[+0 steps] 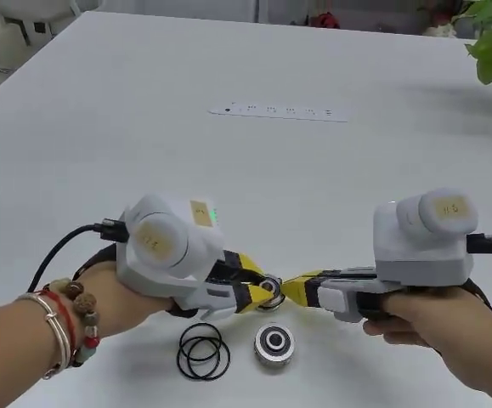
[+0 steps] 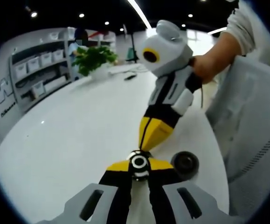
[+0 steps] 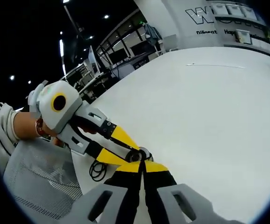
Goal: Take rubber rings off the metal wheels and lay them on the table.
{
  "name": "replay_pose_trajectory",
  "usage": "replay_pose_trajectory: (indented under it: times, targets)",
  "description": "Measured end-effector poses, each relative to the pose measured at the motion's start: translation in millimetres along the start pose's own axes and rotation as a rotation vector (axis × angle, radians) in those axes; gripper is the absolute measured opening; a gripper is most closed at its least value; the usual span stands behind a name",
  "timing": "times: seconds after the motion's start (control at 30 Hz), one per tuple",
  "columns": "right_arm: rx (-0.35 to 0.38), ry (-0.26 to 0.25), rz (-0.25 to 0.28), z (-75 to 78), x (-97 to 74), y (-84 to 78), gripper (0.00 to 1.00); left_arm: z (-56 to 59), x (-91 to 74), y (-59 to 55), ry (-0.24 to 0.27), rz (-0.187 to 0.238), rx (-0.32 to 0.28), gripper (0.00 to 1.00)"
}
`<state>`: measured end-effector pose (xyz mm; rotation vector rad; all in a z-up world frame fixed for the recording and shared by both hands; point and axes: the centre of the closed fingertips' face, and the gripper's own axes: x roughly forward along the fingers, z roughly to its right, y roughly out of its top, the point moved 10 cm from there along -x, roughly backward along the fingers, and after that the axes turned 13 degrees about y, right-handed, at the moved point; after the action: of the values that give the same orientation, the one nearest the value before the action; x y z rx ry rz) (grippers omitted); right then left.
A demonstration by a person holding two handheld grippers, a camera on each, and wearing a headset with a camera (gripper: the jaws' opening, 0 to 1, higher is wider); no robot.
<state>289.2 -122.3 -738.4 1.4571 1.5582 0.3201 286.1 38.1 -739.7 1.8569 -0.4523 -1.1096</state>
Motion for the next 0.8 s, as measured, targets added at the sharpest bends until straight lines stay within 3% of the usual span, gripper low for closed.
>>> replay_pose_trajectory:
  times: [0.5,0.6,0.7,0.8]
  targets:
    - [-0.063,0.013,-0.009,-6.2,2.3,3.9,0.00,0.4,0.0,-0.2,-0.002,0.003,0.009,0.13]
    - [-0.116,0.063,0.026,-13.9,4.9,10.4,0.00,0.6,0.3,-0.1,0.000,0.002,0.010,0.13]
    - [-0.186,0.024,-0.023,-13.8,5.2,13.5,0.00,0.6,0.6,-0.3,0.003,0.005,0.006,0.13]
    - [-0.149,0.033,-0.014,-13.1,5.2,11.6,0.00,1.4,0.3,-0.1,0.009,0.004,0.011,0.14]
